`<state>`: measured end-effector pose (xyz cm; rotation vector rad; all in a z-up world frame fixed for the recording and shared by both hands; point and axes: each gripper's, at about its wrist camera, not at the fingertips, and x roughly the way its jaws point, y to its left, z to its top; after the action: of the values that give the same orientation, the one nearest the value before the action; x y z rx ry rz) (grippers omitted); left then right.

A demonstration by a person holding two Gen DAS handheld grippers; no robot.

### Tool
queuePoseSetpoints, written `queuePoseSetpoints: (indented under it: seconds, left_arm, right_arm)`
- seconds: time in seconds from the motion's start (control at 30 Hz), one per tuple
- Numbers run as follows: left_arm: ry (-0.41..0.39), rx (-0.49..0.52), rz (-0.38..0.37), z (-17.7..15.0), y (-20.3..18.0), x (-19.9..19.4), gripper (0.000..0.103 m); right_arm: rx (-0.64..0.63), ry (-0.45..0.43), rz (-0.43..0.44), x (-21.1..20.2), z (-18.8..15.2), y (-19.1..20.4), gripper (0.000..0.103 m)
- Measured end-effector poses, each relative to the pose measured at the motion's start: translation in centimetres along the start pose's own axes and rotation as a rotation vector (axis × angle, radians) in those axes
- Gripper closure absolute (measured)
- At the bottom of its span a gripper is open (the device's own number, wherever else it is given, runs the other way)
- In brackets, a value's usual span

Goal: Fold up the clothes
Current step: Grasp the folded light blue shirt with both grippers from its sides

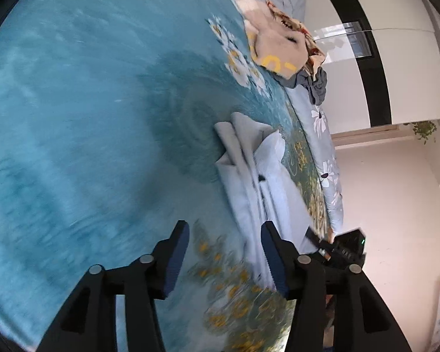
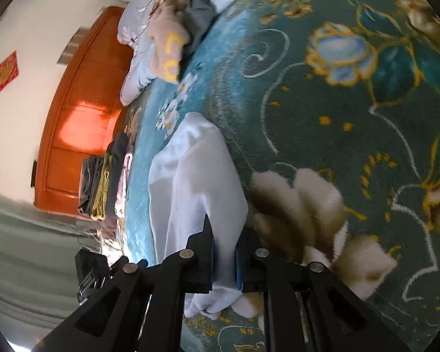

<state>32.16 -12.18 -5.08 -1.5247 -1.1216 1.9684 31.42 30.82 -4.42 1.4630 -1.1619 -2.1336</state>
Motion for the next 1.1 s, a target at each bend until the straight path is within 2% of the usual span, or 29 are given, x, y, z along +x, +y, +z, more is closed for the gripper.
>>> queuePoseSetpoints:
  seconds: [0.03, 0.07, 0.1, 0.2, 0.33, 0.47, 0.57, 0.77, 0.8, 0.87, 0.9, 1.0, 1.07, 1.1]
  left_arm:
    - [0.006, -0.007, -0.004, 0.6, -0.1, 0.7, 0.036]
    - [0.013, -0.020, -0.007, 1.1, -0.2, 1.4, 0.036]
    - [0.019, -0.038, -0.009, 1.7, -0.1, 2.2, 0.036]
    - [0.037, -0.101, -0.031, 2.7, 0.3, 4.5, 0.035]
    - [0.050, -0.156, -0.110, 3.3, 0.0, 6.9, 0.031]
    - [0.056, -0.145, -0.101, 3.9, -1.1, 8.3, 0.027]
    - [0.064, -0.125, -0.076, 4.3, -2.4, 9.3, 0.023]
    - [0.063, -0.089, -0.009, 4.7, -4.5, 11.3, 0.025]
    - [0.058, -0.092, -0.003, 4.7, -4.6, 11.4, 0.028]
    - [0.053, -0.087, 0.040, 4.7, -4.7, 11.6, 0.051]
    - [0.055, -0.088, 0.060, 4.7, -4.6, 11.7, 0.067]
    - [0.046, -0.105, 0.070, 4.5, -4.2, 11.7, 0.077]
    - [0.031, -0.111, 0.056, 4.3, -4.1, 11.4, 0.080]
    - [0.024, -0.109, 0.045, 4.2, -4.2, 11.0, 0.081]
  right_arm:
    - [0.008, -0.017, -0.011, -0.4, -0.2, -0.3, 0.079]
    - [0.020, -0.047, -0.024, -1.1, -0.5, -0.5, 0.062]
    - [0.038, -0.079, -0.024, -1.8, -0.7, -0.7, 0.058]
    - [0.087, -0.161, 0.027, -4.1, -2.3, -1.3, 0.055]
    - [0.128, -0.151, 0.078, -4.3, -5.7, -1.8, 0.049]
    - [0.232, -0.139, 0.111, -2.2, -8.9, -3.1, 0.049]
    - [0.321, -0.203, 0.123, -0.8, -10.1, -3.5, 0.049]
    - [0.410, -0.307, 0.138, 0.4, -9.5, -2.8, 0.049]
    - [0.419, -0.316, 0.138, 0.4, -9.3, -2.8, 0.049]
    - [0.435, -0.334, 0.128, 0.4, -9.0, -2.9, 0.049]
    - [0.445, -0.343, 0.124, 0.5, -8.9, -2.9, 0.049]
    - [0.485, -0.363, 0.124, 0.8, -8.5, -3.3, 0.061]
    - [0.491, -0.353, 0.120, 1.3, -7.9, -3.6, 0.080]
    - [0.493, -0.349, 0.120, 1.5, -7.6, -3.7, 0.081]
